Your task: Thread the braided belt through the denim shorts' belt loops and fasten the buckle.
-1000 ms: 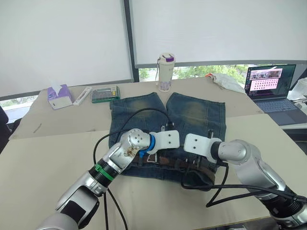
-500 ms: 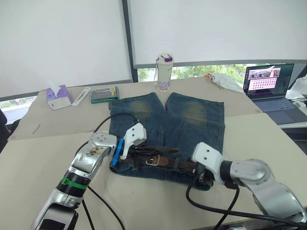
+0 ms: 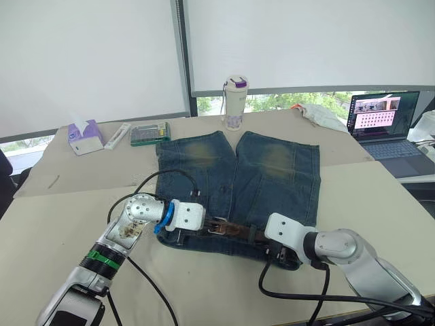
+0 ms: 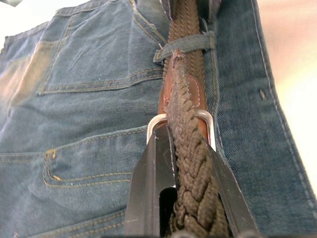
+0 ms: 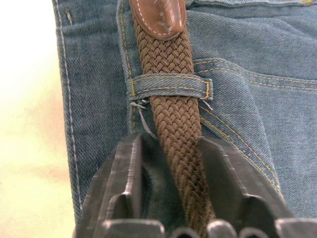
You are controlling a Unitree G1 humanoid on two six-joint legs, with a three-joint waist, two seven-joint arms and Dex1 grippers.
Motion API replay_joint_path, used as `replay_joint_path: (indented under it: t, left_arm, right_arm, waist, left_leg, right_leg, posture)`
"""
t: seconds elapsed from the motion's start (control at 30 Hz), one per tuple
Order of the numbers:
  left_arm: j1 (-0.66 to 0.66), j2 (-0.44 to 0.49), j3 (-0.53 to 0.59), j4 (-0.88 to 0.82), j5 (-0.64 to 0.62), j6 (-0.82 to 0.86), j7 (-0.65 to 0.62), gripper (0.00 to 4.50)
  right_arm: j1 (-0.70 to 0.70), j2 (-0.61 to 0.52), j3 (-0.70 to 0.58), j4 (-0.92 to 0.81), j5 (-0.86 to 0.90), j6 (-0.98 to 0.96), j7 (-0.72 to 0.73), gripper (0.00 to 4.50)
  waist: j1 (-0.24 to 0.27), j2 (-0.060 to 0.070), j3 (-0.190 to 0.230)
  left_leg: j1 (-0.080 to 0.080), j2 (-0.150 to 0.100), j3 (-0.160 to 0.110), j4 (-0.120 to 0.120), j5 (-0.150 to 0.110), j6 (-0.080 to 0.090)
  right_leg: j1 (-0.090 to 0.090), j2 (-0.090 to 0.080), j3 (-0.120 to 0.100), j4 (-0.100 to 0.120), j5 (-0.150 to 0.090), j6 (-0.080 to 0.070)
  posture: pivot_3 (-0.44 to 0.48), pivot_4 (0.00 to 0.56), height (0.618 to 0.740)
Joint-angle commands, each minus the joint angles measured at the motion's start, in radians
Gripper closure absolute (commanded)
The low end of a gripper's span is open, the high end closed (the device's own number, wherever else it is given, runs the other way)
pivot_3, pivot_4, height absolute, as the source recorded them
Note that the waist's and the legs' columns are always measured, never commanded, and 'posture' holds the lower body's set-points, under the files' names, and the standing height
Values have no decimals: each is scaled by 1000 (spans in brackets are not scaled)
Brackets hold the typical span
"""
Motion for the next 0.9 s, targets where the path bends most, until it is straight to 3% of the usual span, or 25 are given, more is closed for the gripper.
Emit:
replay_joint_path:
  t: [0.03,0.1,0.53,0.9]
  left_arm:
    - [-31,-10,-1,13,29,-76,34,4500]
    - [-41,-12,-18,23,67,-124,50,4500]
    - [-115,-11,-95,123,227,-448,160,4500]
    - [-224,-17,-123,275,394,-600,312,4500]
  right_arm:
    - [-1,-7,-8,-12,2,-20,-4,3871]
    - [6,-9,-25,-23,10,-15,-6,4475]
    - [33,33,-145,-42,76,-5,-37,4475]
    - [54,28,-110,-46,102,-12,-37,4475]
  waist:
    - [1,0,0]
    - [1,0,0]
    - [2,0,0]
    - [2,0,0]
  left_leg:
    - [0,0,0,0,-1,2]
    - [0,0,0,0,-1,2]
    - [0,-1,1,1,-1,2]
    - [0,-4,1,1,-1,2]
  right_leg:
    - [0,0,0,0,0,0]
    - [0,0,0,0,0,0]
    - [1,0,0,0,0,0]
    - [1,0,-1,0,0,1]
  posture:
    - [0,150,740]
    - [0,150,740]
    - [0,150,740]
    - [0,150,740]
